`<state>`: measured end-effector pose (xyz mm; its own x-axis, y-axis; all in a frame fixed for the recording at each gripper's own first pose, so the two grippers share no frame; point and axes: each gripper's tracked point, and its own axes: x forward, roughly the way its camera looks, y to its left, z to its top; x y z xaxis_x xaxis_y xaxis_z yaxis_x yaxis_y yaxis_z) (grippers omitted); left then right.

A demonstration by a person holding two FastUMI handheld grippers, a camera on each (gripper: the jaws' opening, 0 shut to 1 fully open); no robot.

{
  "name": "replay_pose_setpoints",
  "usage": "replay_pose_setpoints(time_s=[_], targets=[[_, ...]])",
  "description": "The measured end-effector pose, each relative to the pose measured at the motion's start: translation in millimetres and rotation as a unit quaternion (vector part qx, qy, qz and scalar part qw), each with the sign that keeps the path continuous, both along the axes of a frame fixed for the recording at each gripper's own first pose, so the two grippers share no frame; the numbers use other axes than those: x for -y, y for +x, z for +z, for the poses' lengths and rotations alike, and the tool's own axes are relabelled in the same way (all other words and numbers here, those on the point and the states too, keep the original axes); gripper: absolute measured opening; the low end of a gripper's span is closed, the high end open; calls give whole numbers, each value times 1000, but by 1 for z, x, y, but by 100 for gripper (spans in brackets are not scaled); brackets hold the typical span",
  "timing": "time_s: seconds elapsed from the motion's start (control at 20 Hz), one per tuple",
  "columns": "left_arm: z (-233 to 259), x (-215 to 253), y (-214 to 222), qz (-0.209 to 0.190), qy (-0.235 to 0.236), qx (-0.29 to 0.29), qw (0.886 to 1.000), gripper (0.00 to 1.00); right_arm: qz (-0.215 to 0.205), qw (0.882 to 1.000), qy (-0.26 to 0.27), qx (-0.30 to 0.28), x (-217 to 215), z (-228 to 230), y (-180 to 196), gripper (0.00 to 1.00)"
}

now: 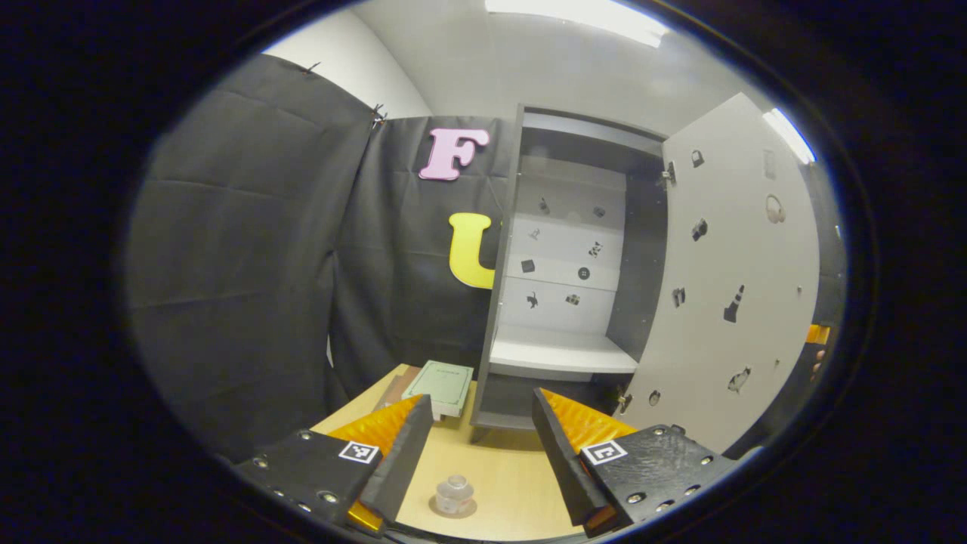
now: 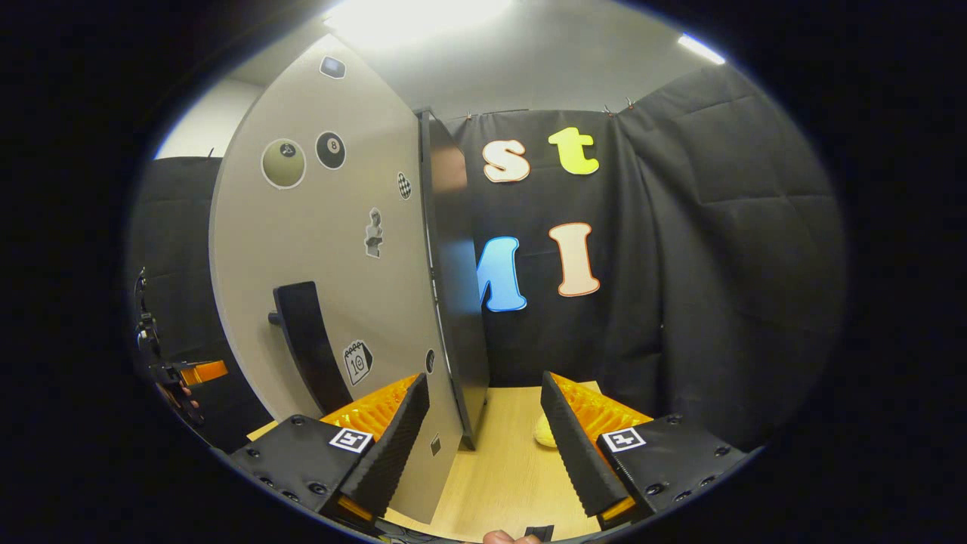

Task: Open the cabinet door with the right hand, grasp the bottle in the cabinet with the left hand and place it on the coaster, then close the cabinet door with the right hand.

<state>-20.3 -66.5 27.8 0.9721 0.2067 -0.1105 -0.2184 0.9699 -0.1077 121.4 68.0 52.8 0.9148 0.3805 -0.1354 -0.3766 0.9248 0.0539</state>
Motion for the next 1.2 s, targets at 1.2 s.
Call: replay_pose_setpoints(time_s=[1.2], targets=[[-24, -105, 46, -37, -22, -9, 999, 80, -52, 999, 17, 1, -81, 17, -35, 93]])
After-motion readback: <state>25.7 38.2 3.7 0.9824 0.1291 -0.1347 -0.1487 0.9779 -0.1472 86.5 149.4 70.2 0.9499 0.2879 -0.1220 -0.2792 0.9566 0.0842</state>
